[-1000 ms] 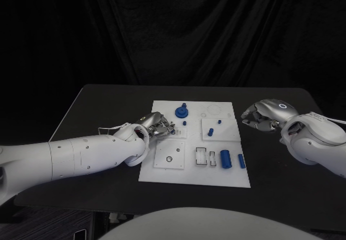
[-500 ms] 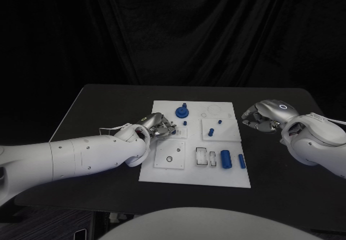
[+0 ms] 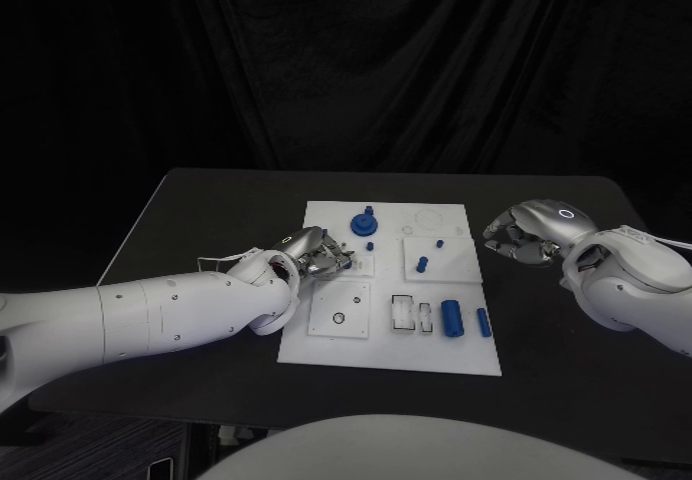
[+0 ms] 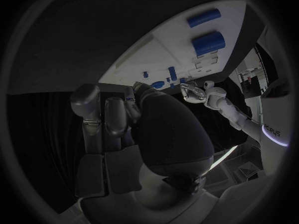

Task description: Assemble the parts on the task board

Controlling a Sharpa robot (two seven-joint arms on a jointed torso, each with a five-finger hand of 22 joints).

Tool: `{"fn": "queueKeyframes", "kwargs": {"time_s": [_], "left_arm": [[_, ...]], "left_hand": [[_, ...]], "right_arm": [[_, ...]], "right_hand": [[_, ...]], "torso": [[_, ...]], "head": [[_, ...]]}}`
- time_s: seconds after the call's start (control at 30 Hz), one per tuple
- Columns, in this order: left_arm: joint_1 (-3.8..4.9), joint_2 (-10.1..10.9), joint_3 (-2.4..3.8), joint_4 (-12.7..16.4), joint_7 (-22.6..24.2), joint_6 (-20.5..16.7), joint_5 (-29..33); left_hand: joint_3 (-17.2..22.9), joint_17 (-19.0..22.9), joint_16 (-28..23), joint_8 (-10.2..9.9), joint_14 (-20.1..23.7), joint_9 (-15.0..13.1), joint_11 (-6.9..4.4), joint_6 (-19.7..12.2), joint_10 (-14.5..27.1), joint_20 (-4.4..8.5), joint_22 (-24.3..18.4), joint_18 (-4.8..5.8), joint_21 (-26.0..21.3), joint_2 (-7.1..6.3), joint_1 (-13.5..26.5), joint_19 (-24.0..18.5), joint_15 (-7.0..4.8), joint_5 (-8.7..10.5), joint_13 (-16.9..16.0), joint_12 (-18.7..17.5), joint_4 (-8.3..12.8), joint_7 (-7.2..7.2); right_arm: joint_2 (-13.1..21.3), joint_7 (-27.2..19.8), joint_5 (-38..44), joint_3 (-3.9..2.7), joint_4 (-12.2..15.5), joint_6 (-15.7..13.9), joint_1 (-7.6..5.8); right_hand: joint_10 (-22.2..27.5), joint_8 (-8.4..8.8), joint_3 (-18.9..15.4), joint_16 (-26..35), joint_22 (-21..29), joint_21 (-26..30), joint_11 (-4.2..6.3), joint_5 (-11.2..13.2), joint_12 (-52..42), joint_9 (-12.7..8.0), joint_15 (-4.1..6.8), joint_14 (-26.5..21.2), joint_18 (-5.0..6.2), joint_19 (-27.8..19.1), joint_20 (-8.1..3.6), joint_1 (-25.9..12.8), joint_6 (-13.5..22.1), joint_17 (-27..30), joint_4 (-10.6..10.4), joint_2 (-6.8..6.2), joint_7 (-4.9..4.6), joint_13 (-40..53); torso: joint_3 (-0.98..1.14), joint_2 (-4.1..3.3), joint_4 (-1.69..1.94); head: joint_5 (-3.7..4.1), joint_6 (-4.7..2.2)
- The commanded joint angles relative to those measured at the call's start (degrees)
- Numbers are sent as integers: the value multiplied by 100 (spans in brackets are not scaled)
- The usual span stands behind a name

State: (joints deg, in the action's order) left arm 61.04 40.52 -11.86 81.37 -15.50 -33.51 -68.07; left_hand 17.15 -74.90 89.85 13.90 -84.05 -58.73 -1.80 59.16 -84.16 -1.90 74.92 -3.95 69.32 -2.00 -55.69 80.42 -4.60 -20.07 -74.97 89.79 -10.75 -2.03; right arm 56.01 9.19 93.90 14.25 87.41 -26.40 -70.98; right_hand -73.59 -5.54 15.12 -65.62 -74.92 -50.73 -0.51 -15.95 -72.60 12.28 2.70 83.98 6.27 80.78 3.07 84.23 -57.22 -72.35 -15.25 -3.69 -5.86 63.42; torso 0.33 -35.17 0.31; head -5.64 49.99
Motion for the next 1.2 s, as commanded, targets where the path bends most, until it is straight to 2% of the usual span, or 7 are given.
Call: {"fn": "queueKeyframes", "kwargs": {"time_s": [0.03, 0.17, 0.33, 0.5, 1.1, 1.17, 1.2], "left_arm": [[-46, 7, -22, -1, -8, 130, 27], [-50, 19, -22, 8, -5, 152, 27], [-55, 38, -22, 22, -4, 194, 27], [-59, 54, -22, 29, 10, 228, 27], [-84, 123, -22, 95, 47, 282, 27], [-87, 124, -22, 94, 43, 280, 27], [-88, 124, -22, 92, 41, 283, 27]], "left_hand": [[-107, -1510, 15, -33, -595, 63, 19, -12, -584, -17, 896, -64, -37, 7, 79, -46, 23, 64, -1503, 21, -56, -27], [-164, -1510, 15, -41, -595, 77, 23, -8, -584, -21, 892, -67, -53, 22, 88, -55, 28, 51, -1503, 21, -105, -28], [-198, -1510, 15, -52, -595, 101, 12, -4, -584, -21, 891, -70, -65, 64, -99, -60, 22, -317, -1503, 21, -67, -11], [-197, -1510, 15, -54, -595, 106, 8, -4, -584, -19, 884, -76, -93, 80, -166, -73, 19, -446, -1503, 21, -48, -8], [-168, -1510, 15, -52, -595, 109, 5, -10, -584, -19, 866, -89, -161, 119, -260, -110, 19, -575, -1503, 21, -18, -4], [-175, -1510, 15, -50, -595, 108, 7, -9, -584, -19, 866, -89, -163, 115, -264, -111, 20, -542, -1503, 21, -18, -7], [-190, -1510, 15, -46, -595, 107, 10, -8, -584, -20, 865, -89, -168, 115, -277, -115, 21, -437, -1503, 21, -22, -9]], "right_arm": [[5, 87, 22, -3, -4, 2, 18], [3, 89, 22, -3, -8, 4, 22], [2, 92, 22, -3, -11, 4, 26], [1, 94, 22, -3, -10, 3, 28], [3, 109, 22, -3, -10, 11, 34], [4, 112, 22, -3, -9, 12, 34], [5, 114, 22, -3, -8, 13, 35]], "right_hand": [[14, -24, 26, 5, -626, 0, -33, -26, 18, -8, 30, 70, 16, 20, 6, 20, -33, -5, -20, -32, -6, 3], [14, -24, 26, 5, -626, 0, -33, -26, 18, -8, 30, 70, 16, 20, 6, 20, -33, -5, -20, -32, -6, 3], [14, -24, 26, 5, -626, 0, -33, -26, 18, -8, 30, 70, 16, 20, 6, 20, -33, -5, -20, -32, -6, 3], [14, -24, 26, 5, -626, 0, -33, -26, 18, -8, 30, 70, 16, 20, 6, 20, -33, -5, -20, -32, -6, 3], [22, -21, 32, 15, -622, 22, -31, -31, 29, -10, 30, 69, 20, 18, 7, 21, -34, 3, -18, -38, -5, -14], [22, -21, 32, 15, -622, 22, -31, -31, 29, -10, 30, 69, 20, 18, 7, 21, -34, 3, -18, -38, -5, -14], [22, -21, 32, 15, -622, 22, -31, -31, 29, -10, 30, 69, 20, 18, 7, 21, -34, 3, -18, -38, -5, -14]], "torso": [[5, 2, -6], [5, 4, -6], [3, 5, -5], [3, 1, -1], [5, 0, -4], [4, 0, 1], [4, -1, 0]], "head": [[-9, 1], [-8, 1], [-3, 1], [2, 1], [-7, 1], [-3, 1], [-5, 1]]}}
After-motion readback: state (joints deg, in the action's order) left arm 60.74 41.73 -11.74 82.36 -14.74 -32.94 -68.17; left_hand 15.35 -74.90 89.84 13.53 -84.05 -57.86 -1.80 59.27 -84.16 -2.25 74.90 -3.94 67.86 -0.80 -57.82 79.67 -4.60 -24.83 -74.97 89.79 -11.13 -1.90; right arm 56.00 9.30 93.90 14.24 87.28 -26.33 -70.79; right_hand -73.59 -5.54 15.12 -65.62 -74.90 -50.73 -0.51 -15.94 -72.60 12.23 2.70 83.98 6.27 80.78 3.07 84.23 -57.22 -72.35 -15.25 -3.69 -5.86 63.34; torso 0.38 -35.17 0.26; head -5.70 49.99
